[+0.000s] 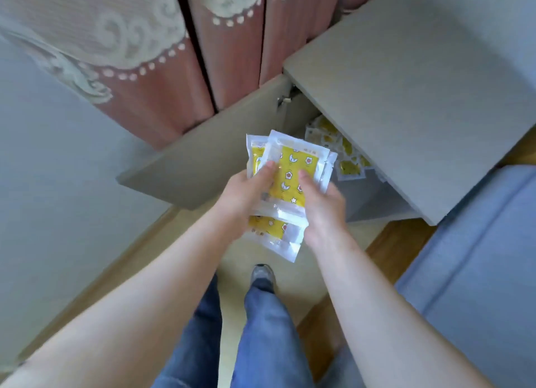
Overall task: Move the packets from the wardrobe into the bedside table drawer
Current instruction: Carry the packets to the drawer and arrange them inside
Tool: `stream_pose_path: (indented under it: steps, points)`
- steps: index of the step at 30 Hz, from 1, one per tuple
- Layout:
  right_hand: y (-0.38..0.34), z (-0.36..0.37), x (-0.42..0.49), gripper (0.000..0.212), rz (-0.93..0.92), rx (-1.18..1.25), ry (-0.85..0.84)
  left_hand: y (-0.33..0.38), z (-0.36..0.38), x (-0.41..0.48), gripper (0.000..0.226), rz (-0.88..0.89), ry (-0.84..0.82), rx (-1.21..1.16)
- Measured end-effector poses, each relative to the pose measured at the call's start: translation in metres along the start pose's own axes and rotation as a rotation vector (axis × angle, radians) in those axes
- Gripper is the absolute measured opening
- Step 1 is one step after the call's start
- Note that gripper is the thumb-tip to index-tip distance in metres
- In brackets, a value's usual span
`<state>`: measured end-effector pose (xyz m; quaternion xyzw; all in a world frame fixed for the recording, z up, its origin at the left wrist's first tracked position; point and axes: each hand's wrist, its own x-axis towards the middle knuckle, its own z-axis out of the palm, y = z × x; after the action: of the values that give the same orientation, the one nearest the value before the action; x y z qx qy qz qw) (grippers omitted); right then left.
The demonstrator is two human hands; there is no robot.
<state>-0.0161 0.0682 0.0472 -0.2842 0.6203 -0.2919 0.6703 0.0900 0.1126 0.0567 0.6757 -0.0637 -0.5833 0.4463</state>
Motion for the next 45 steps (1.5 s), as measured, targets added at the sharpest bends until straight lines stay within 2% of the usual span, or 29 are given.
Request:
stream_pose_path:
  steps: [6, 11, 18, 26, 34, 37, 40, 45]
  points:
    - [-0.042, 0.061, -0.093, 0.005, -0.073, -0.059, -0.252, 0.047, -0.058, -0.093, 0.026, 0.106, 0.231, -0.146]
    - [-0.030, 0.140, -0.178, 0.014, -0.076, -0.128, -0.534, 0.050, -0.151, -0.173, 0.026, 0.256, 0.416, -0.358]
    - [0.055, 0.246, -0.313, 0.005, -0.031, -0.415, -0.880, -0.013, -0.293, -0.291, 0.021, 0.335, 0.743, -0.649]
    - [0.178, 0.318, -0.485, 0.011, 0.129, -0.645, -1.314, -0.119, -0.428, -0.436, 0.021, 0.364, 1.126, -0.885]
    - [0.273, 0.351, -0.617, 0.013, 0.276, -0.857, -1.713, -0.202, -0.492, -0.547, 0.012, 0.427, 1.492, -1.081]
    - [0.302, 0.364, -0.646, 0.012, 0.320, -0.946, -1.818, -0.221, -0.506, -0.569, 0.009, 0.438, 1.595, -1.138]
    - [0.326, 0.384, -0.672, 0.013, 0.339, -1.025, -1.911, -0.234, -0.528, -0.582, 0.023, 0.436, 1.692, -1.220]
    - [0.359, 0.426, -0.709, 0.011, 0.352, -1.146, -2.025, -0.236, -0.567, -0.597, 0.014, 0.473, 1.792, -1.352]
